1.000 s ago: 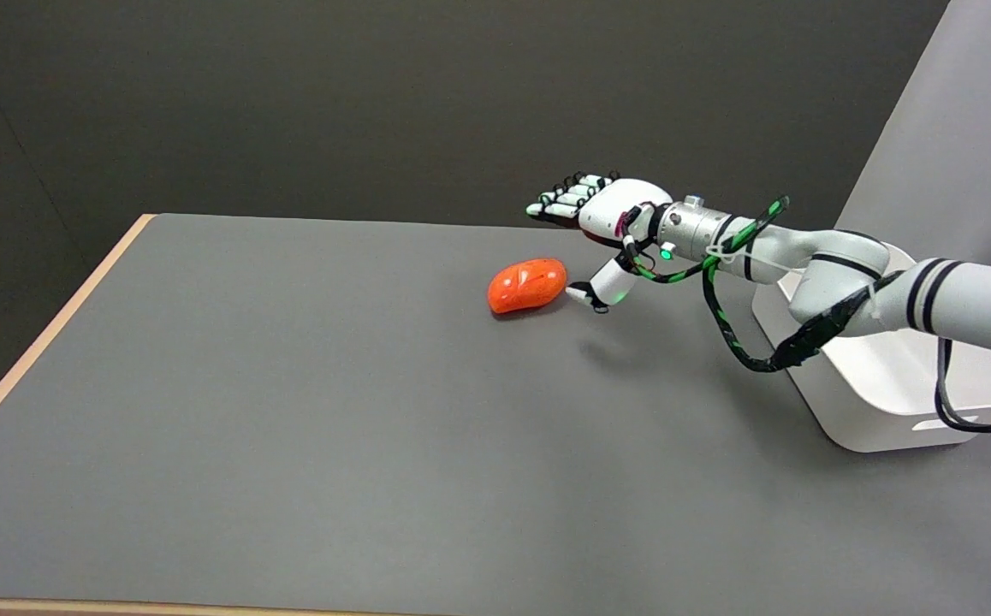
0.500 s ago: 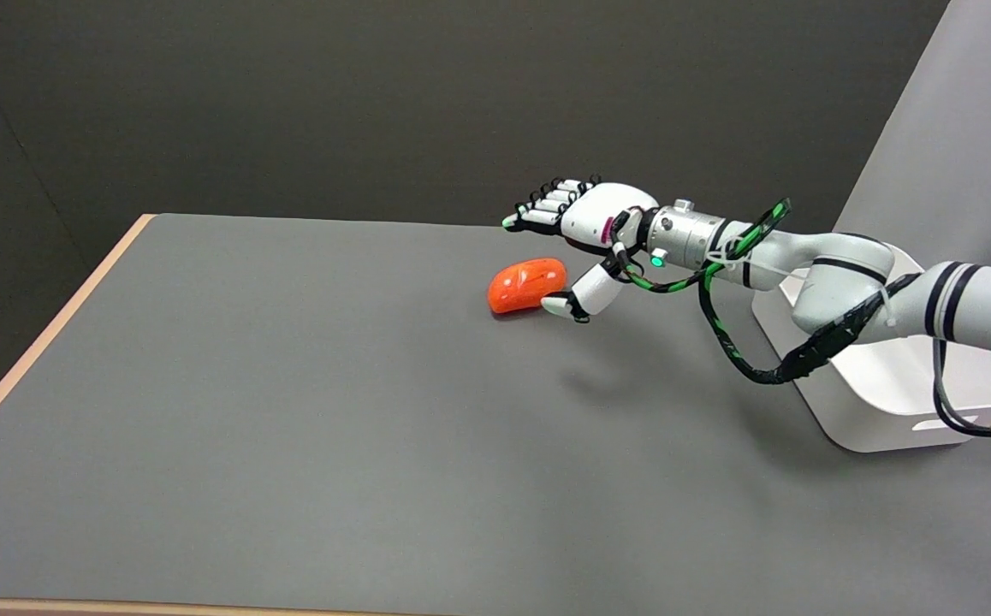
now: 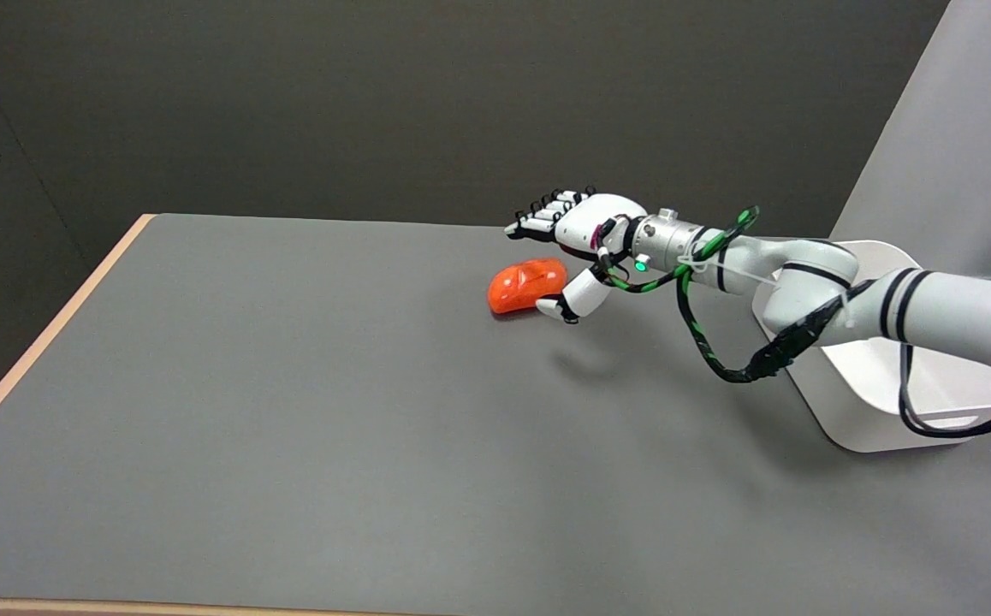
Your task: Pick up mango.
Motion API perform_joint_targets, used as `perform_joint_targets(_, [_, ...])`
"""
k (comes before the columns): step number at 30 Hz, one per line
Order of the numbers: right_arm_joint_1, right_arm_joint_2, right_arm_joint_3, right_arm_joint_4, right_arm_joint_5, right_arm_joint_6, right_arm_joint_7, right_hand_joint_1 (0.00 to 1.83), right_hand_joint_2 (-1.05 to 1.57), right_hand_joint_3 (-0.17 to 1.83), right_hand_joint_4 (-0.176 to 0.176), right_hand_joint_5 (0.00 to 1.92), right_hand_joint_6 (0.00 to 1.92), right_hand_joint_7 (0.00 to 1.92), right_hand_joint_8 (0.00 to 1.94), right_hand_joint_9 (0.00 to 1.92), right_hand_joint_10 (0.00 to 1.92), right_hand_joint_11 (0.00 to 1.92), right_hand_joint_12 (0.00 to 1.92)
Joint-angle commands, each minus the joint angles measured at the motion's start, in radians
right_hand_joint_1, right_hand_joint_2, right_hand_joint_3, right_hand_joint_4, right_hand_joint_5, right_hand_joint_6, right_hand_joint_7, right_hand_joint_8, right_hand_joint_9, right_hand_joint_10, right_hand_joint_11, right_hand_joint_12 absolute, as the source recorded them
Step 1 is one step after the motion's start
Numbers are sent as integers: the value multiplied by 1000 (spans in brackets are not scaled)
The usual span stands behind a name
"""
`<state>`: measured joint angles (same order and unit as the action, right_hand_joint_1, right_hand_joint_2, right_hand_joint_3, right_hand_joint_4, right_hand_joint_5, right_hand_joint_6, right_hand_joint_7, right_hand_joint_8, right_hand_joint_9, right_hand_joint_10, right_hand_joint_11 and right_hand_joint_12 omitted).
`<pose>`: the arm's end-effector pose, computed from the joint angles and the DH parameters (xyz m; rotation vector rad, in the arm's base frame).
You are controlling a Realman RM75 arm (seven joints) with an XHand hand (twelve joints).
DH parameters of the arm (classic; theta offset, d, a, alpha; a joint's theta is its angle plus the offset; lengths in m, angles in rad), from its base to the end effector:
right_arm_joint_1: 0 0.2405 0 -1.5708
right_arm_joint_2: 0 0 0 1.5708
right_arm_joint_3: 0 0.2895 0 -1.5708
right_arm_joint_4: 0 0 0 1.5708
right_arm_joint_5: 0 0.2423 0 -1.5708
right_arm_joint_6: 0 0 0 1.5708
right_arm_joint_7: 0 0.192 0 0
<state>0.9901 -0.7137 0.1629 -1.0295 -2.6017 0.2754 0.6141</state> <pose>-0.2517 -0.5469 0.3482 1.9675 -0.0009 -0.3437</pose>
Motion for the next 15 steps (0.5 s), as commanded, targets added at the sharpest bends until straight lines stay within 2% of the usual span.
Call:
perform_joint_targets(1, [-5, -168, -1, 214, 1, -11, 4, 379, 531, 954, 46, 90, 321, 130, 242, 83, 490, 0, 1057])
perform_joint_targets(8, [-11, -215, -2, 254, 1, -10, 4, 382, 531, 954, 47, 89, 320, 131, 242, 84, 489, 2, 1061])
perform_joint_targets(11, [-16, -237, -2, 270, 3, -11, 4, 338, 531, 994, 47, 73, 354, 109, 286, 65, 531, 35, 974])
perform_joint_targets(15, [-22, -260, 1, 294, 1, -9, 4, 381, 537, 959, 48, 86, 319, 134, 241, 86, 492, 9, 1066])
